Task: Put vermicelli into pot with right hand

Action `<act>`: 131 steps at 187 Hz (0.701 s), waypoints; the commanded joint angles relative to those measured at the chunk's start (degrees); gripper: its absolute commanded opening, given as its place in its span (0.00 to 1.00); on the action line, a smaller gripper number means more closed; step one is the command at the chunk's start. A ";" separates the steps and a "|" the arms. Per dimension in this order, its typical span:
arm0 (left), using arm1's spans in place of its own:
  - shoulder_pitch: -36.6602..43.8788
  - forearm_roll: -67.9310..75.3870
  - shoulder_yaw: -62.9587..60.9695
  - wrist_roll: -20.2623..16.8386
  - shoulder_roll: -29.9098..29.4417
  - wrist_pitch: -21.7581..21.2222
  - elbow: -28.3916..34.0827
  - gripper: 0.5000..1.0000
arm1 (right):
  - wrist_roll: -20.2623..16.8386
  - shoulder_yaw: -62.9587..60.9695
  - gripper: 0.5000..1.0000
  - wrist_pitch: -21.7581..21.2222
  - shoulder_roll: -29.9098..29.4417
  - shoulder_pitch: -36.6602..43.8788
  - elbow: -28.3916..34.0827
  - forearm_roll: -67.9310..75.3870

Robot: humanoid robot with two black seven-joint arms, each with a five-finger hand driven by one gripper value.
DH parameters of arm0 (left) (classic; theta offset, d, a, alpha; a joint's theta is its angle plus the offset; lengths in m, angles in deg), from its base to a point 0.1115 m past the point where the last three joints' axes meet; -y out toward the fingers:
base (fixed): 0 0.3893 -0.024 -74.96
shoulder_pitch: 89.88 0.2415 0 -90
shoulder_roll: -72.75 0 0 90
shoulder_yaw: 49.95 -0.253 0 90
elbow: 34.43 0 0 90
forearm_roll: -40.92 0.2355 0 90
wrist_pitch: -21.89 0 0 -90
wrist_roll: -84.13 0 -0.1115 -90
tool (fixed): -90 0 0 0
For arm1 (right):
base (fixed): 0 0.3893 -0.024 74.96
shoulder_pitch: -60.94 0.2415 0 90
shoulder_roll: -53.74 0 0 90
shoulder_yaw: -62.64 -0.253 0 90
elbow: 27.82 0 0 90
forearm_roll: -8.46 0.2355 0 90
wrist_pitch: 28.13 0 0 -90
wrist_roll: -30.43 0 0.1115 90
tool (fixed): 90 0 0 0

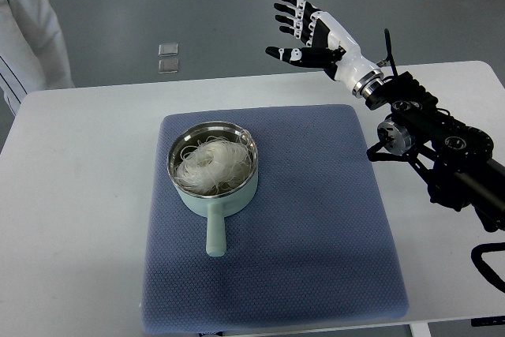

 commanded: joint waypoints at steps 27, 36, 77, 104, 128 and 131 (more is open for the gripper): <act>0.00 0.00 0.00 -0.01 0.00 0.01 0.00 1.00 | -0.11 -0.51 0.84 3.70 -1.72 -1.61 -8.18 15.26; 0.00 0.00 0.00 -0.01 0.00 0.01 0.00 1.00 | -0.29 -0.34 0.84 3.70 -1.72 -1.79 -9.49 17.37; 0.00 0.00 0.00 -0.01 0.00 0.01 0.00 1.00 | -0.12 -0.60 0.85 4.32 -3.56 -3.63 -12.40 19.13; 0.00 0.00 0.00 -0.01 0.00 0.01 0.00 1.00 | 0.15 -0.69 0.85 4.49 -3.83 -4.16 -12.75 19.57; 0.00 0.00 0.00 -0.01 0.00 0.01 0.00 1.00 | 0.15 -2.89 0.85 4.40 -4.71 -4.78 -12.75 25.02; 0.00 0.00 0.00 -0.01 0.00 0.01 0.00 1.00 | 0.15 -3.24 0.85 4.41 -4.79 -4.78 -12.84 25.72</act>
